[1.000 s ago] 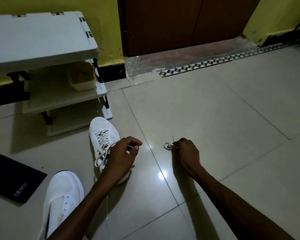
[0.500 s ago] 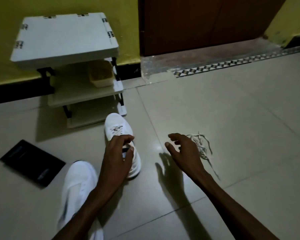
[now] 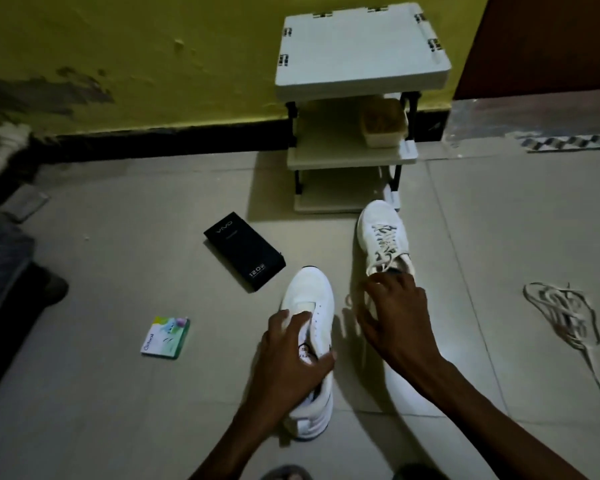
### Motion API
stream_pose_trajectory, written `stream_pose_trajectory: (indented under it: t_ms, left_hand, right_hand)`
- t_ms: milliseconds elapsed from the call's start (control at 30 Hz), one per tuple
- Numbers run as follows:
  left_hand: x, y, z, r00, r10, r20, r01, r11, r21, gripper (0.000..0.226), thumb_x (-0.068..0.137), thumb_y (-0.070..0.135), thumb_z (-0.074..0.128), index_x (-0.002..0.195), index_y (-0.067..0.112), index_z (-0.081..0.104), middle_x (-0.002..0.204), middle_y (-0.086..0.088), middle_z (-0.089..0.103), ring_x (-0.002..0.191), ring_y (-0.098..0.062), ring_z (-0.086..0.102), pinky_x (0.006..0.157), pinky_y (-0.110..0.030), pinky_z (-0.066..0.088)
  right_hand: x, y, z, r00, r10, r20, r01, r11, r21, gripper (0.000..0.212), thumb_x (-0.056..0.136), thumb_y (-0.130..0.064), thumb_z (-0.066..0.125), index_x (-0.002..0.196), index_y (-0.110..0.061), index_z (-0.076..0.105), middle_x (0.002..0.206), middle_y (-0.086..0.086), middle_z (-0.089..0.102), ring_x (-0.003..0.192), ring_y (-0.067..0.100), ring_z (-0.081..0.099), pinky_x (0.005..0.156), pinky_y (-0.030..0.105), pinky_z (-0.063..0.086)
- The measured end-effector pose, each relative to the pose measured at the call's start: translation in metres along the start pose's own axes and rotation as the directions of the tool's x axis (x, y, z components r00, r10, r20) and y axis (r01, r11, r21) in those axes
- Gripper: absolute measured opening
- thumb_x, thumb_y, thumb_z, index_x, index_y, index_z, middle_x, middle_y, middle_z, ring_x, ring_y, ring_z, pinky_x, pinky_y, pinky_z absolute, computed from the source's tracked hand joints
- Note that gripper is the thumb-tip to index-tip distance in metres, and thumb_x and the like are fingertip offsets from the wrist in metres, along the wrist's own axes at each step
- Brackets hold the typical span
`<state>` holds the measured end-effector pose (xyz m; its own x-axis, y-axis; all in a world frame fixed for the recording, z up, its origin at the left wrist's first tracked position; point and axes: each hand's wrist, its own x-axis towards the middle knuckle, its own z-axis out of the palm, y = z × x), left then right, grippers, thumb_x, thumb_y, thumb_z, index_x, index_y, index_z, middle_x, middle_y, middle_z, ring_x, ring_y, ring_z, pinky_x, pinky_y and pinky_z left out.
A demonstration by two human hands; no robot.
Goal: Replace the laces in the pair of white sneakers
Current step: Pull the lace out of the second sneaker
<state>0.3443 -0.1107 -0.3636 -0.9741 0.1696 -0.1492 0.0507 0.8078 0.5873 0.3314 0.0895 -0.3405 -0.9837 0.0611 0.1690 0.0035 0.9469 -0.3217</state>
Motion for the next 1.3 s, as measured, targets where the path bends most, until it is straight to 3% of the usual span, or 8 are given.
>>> stream_pose_trajectory:
  t_ms: [300, 500, 667, 800, 967, 1067, 1167, 1300]
  left_hand:
    - [0.051, 0.021, 0.010, 0.994, -0.032, -0.100, 0.022, 0.995, -0.101, 0.058, 0.081, 0.037, 0.069, 0.132, 0.025, 0.046, 0.144, 0.002, 0.028, 0.123, -0.024, 0.041, 0.094, -0.025, 0.036]
    - [0.142, 0.046, -0.006, 0.995, -0.047, -0.085, 0.044, 0.998, -0.039, 0.058, 0.085, 0.044, 0.063, 0.134, 0.019, 0.045, 0.142, -0.009, 0.031, 0.127, -0.033, 0.038, 0.100, -0.038, 0.037]
    - [0.129, 0.056, -0.011, 0.991, 0.016, -0.135, -0.002, 0.995, 0.100, 0.069, 0.084, 0.058, 0.059, 0.142, 0.028, 0.037, 0.153, -0.004, 0.022, 0.137, -0.029, 0.025, 0.106, -0.044, 0.036]
    - [0.105, 0.043, 0.010, 0.992, 0.077, -0.095, -0.048, 0.960, 0.275, 0.074, 0.087, 0.045, 0.061, 0.151, 0.035, 0.024, 0.160, -0.001, 0.005, 0.146, -0.033, 0.003, 0.114, -0.051, 0.031]
    - [0.108, 0.044, 0.018, 0.982, 0.074, -0.174, -0.028, 0.967, 0.254, 0.065, 0.090, 0.023, 0.063, 0.148, 0.031, 0.035, 0.159, -0.006, 0.015, 0.146, -0.035, 0.009, 0.113, -0.053, 0.032]
    - [0.106, 0.050, 0.015, 0.920, 0.233, -0.316, -0.136, 0.944, 0.300, 0.055, 0.082, 0.023, 0.070, 0.135, 0.023, 0.053, 0.150, -0.013, 0.036, 0.141, -0.034, 0.028, 0.114, -0.055, 0.027]
    - [0.103, 0.069, 0.016, 0.837, 0.419, -0.352, -0.430, 0.901, 0.051, 0.028, 0.088, 0.013, 0.065, 0.116, 0.015, 0.063, 0.127, -0.007, 0.055, 0.119, -0.020, 0.053, 0.105, -0.035, 0.044]
    - [0.115, 0.091, 0.026, 0.967, 0.256, 0.004, -0.243, 0.923, -0.299, 0.032, 0.092, 0.022, 0.061, 0.124, 0.020, 0.055, 0.122, -0.002, 0.053, 0.110, -0.015, 0.058, 0.091, -0.029, 0.053]
  right_hand:
    - [0.006, 0.015, 0.012, 0.996, 0.069, 0.054, -0.060, 0.986, -0.157, 0.066, 0.063, -0.016, 0.082, 0.124, -0.013, 0.056, 0.121, 0.013, 0.061, 0.099, 0.035, 0.058, 0.070, 0.040, 0.041]
    - [0.012, 0.022, 0.012, 0.999, 0.044, 0.029, -0.039, 0.986, -0.160, 0.048, 0.073, -0.025, 0.076, 0.117, -0.018, 0.060, 0.111, 0.006, 0.065, 0.091, 0.031, 0.060, 0.070, 0.037, 0.036]
    - [0.027, 0.028, -0.002, 0.986, 0.135, -0.099, -0.132, 0.991, 0.034, 0.033, 0.087, -0.036, 0.064, 0.117, -0.022, 0.060, 0.123, 0.008, 0.059, 0.106, 0.031, 0.055, 0.077, 0.039, 0.046]
    - [0.046, 0.039, 0.013, 0.941, 0.291, 0.173, -0.315, 0.940, 0.131, 0.078, 0.080, -0.059, 0.064, 0.144, -0.029, 0.033, 0.151, 0.008, 0.032, 0.130, 0.035, 0.040, 0.098, 0.053, 0.046]
    - [0.051, 0.047, 0.030, 0.939, 0.267, 0.217, -0.307, 0.935, 0.179, 0.088, 0.077, -0.056, 0.067, 0.149, -0.031, 0.023, 0.154, 0.007, 0.027, 0.133, 0.036, 0.035, 0.104, 0.050, 0.042]
    - [0.046, 0.050, 0.021, 0.963, 0.222, 0.155, -0.262, 0.910, 0.322, 0.079, 0.083, -0.057, 0.063, 0.148, -0.028, 0.027, 0.151, 0.005, 0.033, 0.132, 0.028, 0.038, 0.106, 0.046, 0.040]
    - [0.042, 0.054, 0.005, 0.926, 0.365, 0.096, -0.345, 0.714, 0.609, 0.055, 0.096, -0.040, 0.052, 0.146, -0.027, 0.033, 0.139, -0.004, 0.042, 0.122, 0.016, 0.049, 0.097, 0.030, 0.042]
    - [0.041, 0.064, -0.005, 0.882, 0.429, 0.196, -0.460, 0.687, 0.563, 0.039, 0.092, -0.032, 0.062, 0.128, -0.018, 0.057, 0.124, 0.000, 0.062, 0.100, 0.017, 0.066, 0.080, 0.020, 0.046]
